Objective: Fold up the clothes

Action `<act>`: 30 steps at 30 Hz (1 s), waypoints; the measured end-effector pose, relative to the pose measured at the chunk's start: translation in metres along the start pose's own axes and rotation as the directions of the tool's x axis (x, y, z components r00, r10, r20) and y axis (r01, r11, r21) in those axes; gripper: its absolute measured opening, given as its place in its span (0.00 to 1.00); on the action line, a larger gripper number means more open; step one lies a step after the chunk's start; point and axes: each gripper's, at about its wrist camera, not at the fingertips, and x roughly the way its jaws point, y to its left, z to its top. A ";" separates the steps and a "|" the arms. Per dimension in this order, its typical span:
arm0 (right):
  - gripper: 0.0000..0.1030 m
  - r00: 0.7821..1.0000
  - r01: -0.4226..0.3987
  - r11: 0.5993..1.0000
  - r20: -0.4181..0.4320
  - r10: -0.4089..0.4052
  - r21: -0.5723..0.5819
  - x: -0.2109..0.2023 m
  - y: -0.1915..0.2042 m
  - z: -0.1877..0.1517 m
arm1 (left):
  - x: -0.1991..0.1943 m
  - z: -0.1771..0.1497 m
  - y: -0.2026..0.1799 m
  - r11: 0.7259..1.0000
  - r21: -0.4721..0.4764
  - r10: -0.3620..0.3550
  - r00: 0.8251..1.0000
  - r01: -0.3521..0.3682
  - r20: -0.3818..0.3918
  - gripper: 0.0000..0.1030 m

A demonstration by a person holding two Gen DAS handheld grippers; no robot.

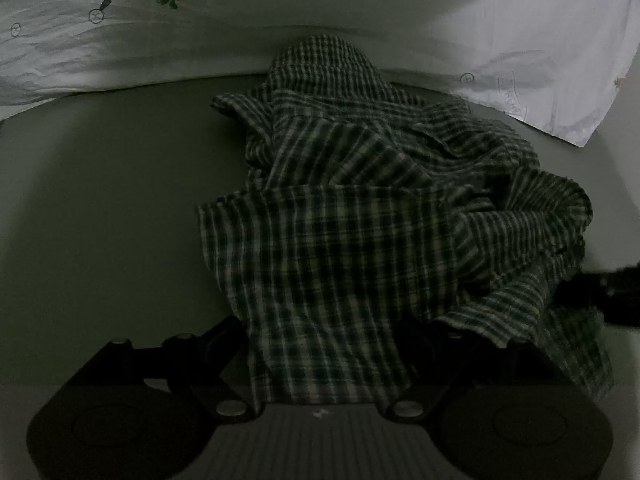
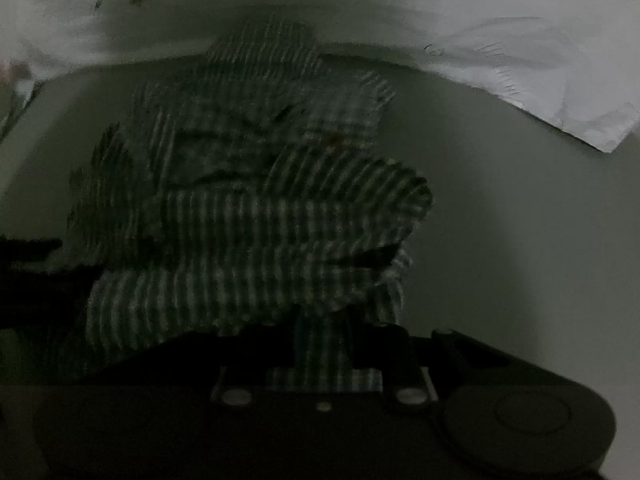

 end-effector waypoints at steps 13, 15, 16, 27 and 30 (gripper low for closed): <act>0.33 0.993 -0.121 0.936 0.036 0.115 0.331 0.013 -0.047 0.020 | 0.001 0.000 0.002 1.000 -0.010 -0.009 1.000 0.009 -0.009 0.84; 0.33 0.997 -0.082 0.934 0.033 0.076 0.349 0.014 -0.050 0.021 | 0.002 0.000 0.001 1.000 -0.009 -0.009 1.000 0.009 -0.011 0.84; 0.34 0.997 -0.064 0.938 0.052 0.049 0.341 0.011 -0.050 0.022 | 0.002 0.000 0.002 1.000 -0.006 -0.011 1.000 0.010 -0.012 0.84; 0.34 0.998 -0.067 0.995 0.027 0.065 0.078 0.018 0.003 0.010 | 0.006 0.000 0.006 0.999 -0.034 -0.018 1.000 0.017 -0.021 0.84; 0.34 1.000 -0.010 0.995 0.026 0.013 -0.096 0.014 0.029 -0.004 | 0.006 -0.001 0.009 0.999 -0.051 -0.019 1.000 0.018 -0.021 0.84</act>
